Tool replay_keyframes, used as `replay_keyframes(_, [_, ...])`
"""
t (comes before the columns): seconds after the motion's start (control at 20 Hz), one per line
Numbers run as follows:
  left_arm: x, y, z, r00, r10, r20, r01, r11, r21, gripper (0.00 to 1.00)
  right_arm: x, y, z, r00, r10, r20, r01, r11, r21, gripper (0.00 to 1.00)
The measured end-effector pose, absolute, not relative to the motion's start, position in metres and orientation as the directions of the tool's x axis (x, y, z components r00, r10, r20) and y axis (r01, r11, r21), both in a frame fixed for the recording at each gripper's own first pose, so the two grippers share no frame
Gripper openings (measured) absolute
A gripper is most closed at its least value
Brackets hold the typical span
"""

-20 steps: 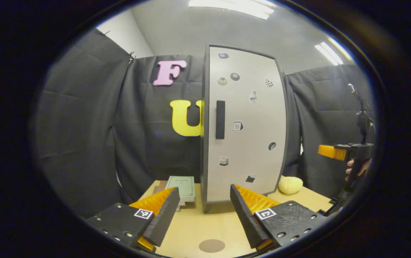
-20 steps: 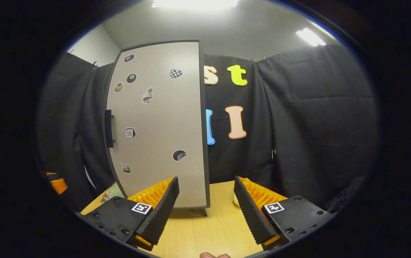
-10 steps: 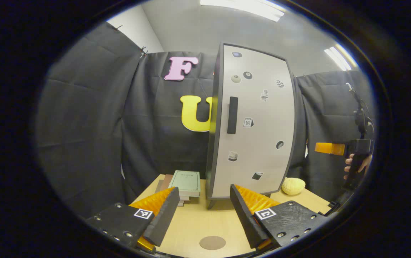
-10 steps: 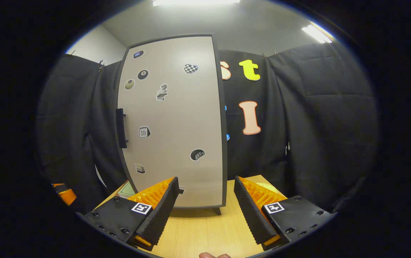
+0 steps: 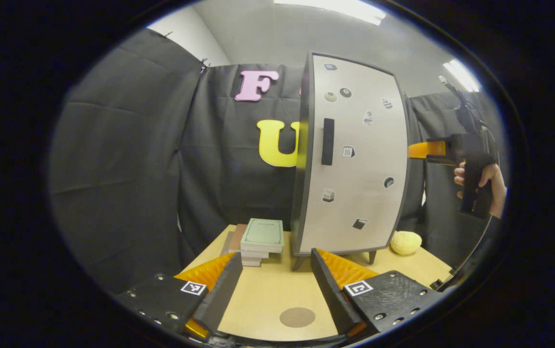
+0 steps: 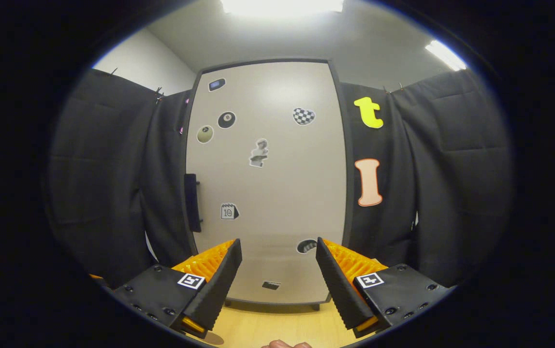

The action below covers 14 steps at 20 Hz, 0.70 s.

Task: Open the cabinet door with the right hand, grasp the bottle in the cabinet with the left hand and place it on the coaster, then close the cabinet door with the right hand.

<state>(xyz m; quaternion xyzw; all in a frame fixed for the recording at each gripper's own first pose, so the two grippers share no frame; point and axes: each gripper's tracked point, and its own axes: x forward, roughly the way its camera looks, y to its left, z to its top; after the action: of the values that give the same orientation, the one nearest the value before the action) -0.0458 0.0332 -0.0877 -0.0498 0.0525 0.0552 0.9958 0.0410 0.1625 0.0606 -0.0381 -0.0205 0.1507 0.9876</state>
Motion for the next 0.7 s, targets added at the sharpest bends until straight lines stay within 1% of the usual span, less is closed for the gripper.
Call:
replay_keyframes(0.05, [-0.048,0.037,-0.089,0.987,0.115,-0.113,-0.126,0.988,-0.094,0.85,0.043,0.174,0.066,0.948,0.316,0.036,-0.312,0.946,-0.085,0.93])
replay_keyframes(0.1, [-0.05,0.041,-0.091,0.986,0.125,-0.114,-0.136,0.986,-0.096,0.85,0.045,0.187,0.071,0.942,0.332,0.043,-0.327,0.941,-0.089,0.98])
replay_keyframes(0.15, [-0.053,0.045,-0.092,0.984,0.134,-0.115,-0.146,0.984,-0.101,0.88,0.047,0.198,0.074,0.938,0.345,0.043,-0.339,0.936,-0.095,0.98])
replay_keyframes(0.25, [-0.06,0.054,-0.096,0.982,0.148,-0.117,-0.162,0.98,-0.115,0.88,0.052,0.221,0.08,0.927,0.372,0.047,-0.365,0.925,-0.106,0.98])
replay_keyframes(0.3, [-0.063,0.057,-0.098,0.981,0.156,-0.116,-0.17,0.978,-0.123,0.88,0.054,0.232,0.082,0.922,0.385,0.046,-0.378,0.918,-0.117,0.93])
replay_keyframes(0.35, [-0.065,0.062,-0.1,0.979,0.168,-0.119,-0.183,0.974,-0.132,0.88,0.056,0.241,0.084,0.918,0.394,0.049,-0.385,0.914,-0.129,0.93])
replay_keyframes(0.4, [-0.067,0.066,-0.103,0.976,0.176,-0.125,-0.193,0.971,-0.139,0.85,0.058,0.249,0.087,0.915,0.399,0.054,-0.389,0.911,-0.139,0.98])
replay_keyframes(0.55, [-0.073,0.08,-0.109,0.969,0.211,-0.13,-0.229,0.963,-0.145,0.85,0.065,0.277,0.091,0.904,0.422,0.063,-0.41,0.901,-0.143,0.98])
replay_keyframes(0.6, [-0.074,0.084,-0.109,0.967,0.222,-0.125,-0.239,0.961,-0.14,0.84,0.068,0.283,0.092,0.902,0.427,0.063,-0.415,0.898,-0.143,0.94])
replay_keyframes(0.65, [-0.076,0.089,-0.109,0.964,0.236,-0.121,-0.251,0.959,-0.134,0.84,0.071,0.29,0.092,0.901,0.429,0.062,-0.418,0.897,-0.145,0.94])
replay_keyframes(0.7, [-0.078,0.094,-0.111,0.962,0.246,-0.119,-0.261,0.956,-0.133,0.84,0.076,0.294,0.092,0.901,0.429,0.061,-0.417,0.897,-0.149,0.99])
